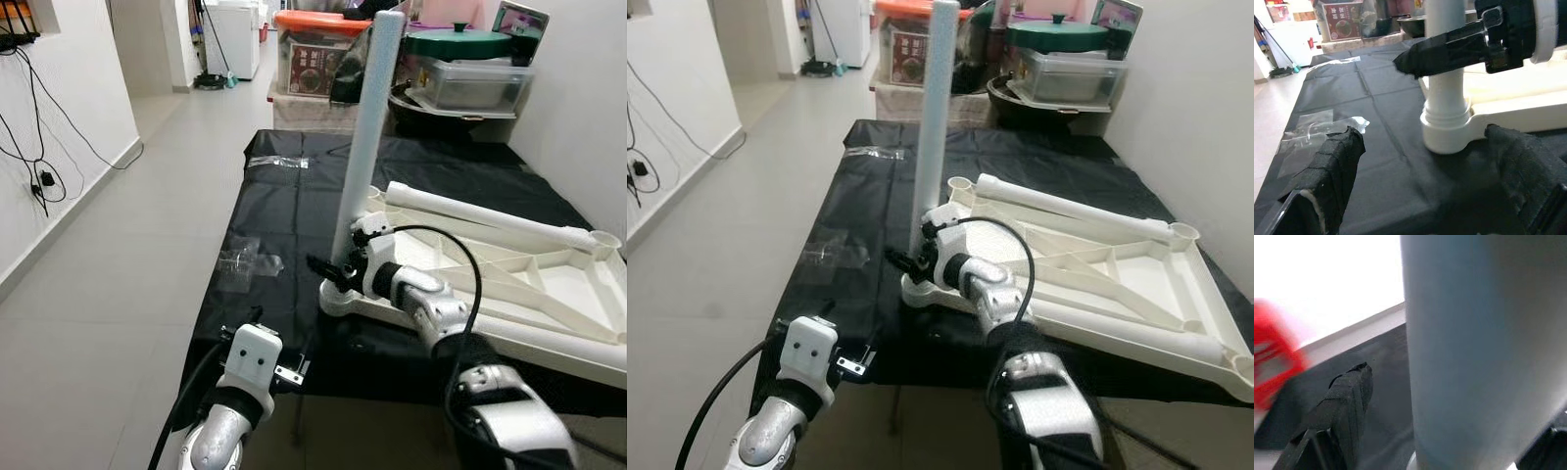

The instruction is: Building children table

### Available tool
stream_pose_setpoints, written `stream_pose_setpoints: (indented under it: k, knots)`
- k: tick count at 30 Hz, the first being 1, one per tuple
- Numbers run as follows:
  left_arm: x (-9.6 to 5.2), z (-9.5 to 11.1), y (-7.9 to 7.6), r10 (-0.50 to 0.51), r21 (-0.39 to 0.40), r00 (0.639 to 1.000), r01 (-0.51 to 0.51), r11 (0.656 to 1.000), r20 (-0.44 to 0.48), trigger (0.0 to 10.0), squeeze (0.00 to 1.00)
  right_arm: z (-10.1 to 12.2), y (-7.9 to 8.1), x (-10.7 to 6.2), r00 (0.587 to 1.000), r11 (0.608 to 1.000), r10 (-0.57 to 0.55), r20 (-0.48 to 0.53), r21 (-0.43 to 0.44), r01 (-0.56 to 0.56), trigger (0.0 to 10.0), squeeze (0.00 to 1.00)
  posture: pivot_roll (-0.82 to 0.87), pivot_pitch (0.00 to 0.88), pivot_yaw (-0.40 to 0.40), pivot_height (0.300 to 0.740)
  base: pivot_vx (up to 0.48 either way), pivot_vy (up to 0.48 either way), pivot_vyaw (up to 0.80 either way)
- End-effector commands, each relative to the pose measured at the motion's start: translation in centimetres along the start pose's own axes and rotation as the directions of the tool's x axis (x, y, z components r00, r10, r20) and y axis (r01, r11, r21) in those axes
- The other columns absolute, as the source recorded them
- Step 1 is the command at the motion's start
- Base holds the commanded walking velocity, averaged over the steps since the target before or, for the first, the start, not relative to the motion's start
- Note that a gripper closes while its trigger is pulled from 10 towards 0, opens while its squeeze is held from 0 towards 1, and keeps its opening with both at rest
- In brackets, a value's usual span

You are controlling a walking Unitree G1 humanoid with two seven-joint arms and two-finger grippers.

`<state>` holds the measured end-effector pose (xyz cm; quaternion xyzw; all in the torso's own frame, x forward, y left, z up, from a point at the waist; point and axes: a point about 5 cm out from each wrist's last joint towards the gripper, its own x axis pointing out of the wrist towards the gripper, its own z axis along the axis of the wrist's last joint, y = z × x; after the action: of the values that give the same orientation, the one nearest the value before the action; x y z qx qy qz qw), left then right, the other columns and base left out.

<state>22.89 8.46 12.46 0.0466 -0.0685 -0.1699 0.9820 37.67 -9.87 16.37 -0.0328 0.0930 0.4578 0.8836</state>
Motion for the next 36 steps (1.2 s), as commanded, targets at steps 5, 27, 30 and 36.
stream_pose_setpoints:
  k: [5,27,30,36]
  knots:
    - [0.0,-0.3,-0.1,-0.002,-0.003,1.000,0.002,1.000,-0.021,10.0,0.00,0.3,2.6,1.8,0.952,0.951,0.295,-0.086,-0.070,-0.301,10.0,0.00,0.05,0.000,-0.093,0.740,0.000,0.000,0.00]
    - [-0.3,-0.6,-0.3,-0.013,-0.001,1.000,0.013,1.000,-0.028,10.0,0.00,-1.7,0.3,-0.6,0.545,0.546,-0.836,0.057,0.172,0.820,0.0,0.00,0.04,0.000,-0.082,0.740,0.000,0.000,0.00]
    - [-0.4,-0.6,-0.3,-0.016,0.001,0.999,0.016,1.000,-0.030,10.0,0.00,-1.9,1.8,-1.4,0.411,0.411,-0.910,0.054,0.235,0.881,0.0,0.00,0.05,0.000,-0.086,0.740,0.000,0.000,0.00]
    - [-0.3,-0.6,-0.2,-0.014,0.002,0.999,0.014,1.000,-0.030,10.0,0.00,-1.4,3.1,0.7,0.477,0.478,-0.875,0.077,0.290,0.829,1.3,0.00,0.05,0.000,-0.087,0.740,0.000,0.000,0.00]
